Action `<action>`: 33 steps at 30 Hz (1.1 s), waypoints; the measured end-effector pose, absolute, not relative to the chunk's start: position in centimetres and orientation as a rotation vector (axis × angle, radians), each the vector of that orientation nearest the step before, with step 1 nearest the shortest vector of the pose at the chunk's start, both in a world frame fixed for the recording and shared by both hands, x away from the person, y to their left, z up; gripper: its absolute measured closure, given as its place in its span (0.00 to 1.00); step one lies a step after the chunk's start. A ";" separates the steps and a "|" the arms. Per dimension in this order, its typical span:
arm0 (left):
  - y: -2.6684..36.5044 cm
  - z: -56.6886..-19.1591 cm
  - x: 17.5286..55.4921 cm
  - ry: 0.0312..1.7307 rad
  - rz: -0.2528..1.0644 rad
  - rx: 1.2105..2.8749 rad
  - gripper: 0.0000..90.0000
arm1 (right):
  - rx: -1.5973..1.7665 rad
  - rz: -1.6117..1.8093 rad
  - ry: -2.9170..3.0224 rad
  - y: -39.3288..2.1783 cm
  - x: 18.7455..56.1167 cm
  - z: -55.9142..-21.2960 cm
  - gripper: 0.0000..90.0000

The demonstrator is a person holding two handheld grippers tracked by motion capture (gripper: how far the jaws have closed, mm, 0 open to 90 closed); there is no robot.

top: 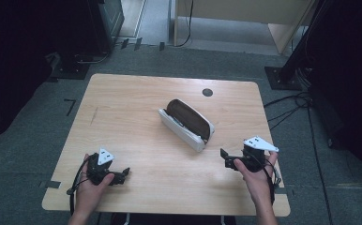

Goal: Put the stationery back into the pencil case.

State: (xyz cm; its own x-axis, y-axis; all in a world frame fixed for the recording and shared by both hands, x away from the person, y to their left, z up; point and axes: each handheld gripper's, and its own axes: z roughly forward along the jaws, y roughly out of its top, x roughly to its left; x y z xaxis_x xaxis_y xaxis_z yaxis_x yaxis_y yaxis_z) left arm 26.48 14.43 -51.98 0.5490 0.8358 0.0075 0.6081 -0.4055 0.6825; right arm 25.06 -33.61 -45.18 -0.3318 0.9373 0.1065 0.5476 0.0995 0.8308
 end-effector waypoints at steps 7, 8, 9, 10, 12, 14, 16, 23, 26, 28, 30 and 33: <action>14.4 -52.0 26.5 1.157 0.466 2.152 0.00 | 1.487 1.100 1.915 -34.9 24.1 -46.7 0.00; 14.4 -52.0 26.5 1.157 0.466 2.152 0.00 | 1.496 1.089 1.917 -35.2 23.9 -47.0 0.00; 14.4 -52.0 26.5 1.157 0.466 2.152 0.00 | 1.508 1.078 1.911 -35.4 23.8 -47.2 0.00; 14.4 -52.0 26.5 1.157 0.466 2.152 0.00 | 1.513 1.074 1.908 -35.6 23.7 -47.4 0.00; 14.4 -52.0 26.5 1.157 0.466 2.152 0.00 | 1.531 1.066 1.904 -36.1 23.3 -47.9 0.00; 14.4 -52.0 26.5 1.157 0.466 2.152 0.00 | 1.543 1.050 1.898 -36.5 23.1 -48.2 0.00; 14.4 -52.0 26.5 1.157 0.466 2.152 0.00 | 1.563 1.038 1.892 -36.9 22.8 -48.6 0.00; 14.4 -52.0 26.5 1.157 0.466 2.152 0.00 | 1.610 0.977 1.879 -38.3 21.7 -49.9 0.00; 14.4 -52.0 26.5 1.157 0.466 2.152 0.00 | 1.625 0.951 1.870 -38.8 21.3 -50.5 0.00; 14.4 -52.0 26.5 1.157 0.466 2.152 0.00 | 1.645 0.940 1.865 -39.1 21.0 -50.8 0.00; 14.4 -52.0 26.5 1.158 0.466 2.152 0.00 | 1.661 0.931 1.867 -39.3 20.7 -51.1 0.00; 14.4 -52.0 26.5 1.158 0.466 2.152 0.00 | 1.677 0.896 1.873 -39.5 20.5 -51.6 0.00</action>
State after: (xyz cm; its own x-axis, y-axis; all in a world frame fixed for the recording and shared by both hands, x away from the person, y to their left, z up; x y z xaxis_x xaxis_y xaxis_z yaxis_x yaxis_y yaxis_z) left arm 26.48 14.42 -51.98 0.5486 0.8360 0.0078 0.6080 -0.4053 0.6827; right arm 20.48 -39.45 -51.57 -0.1437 0.9864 0.0793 0.6806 0.0404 0.7315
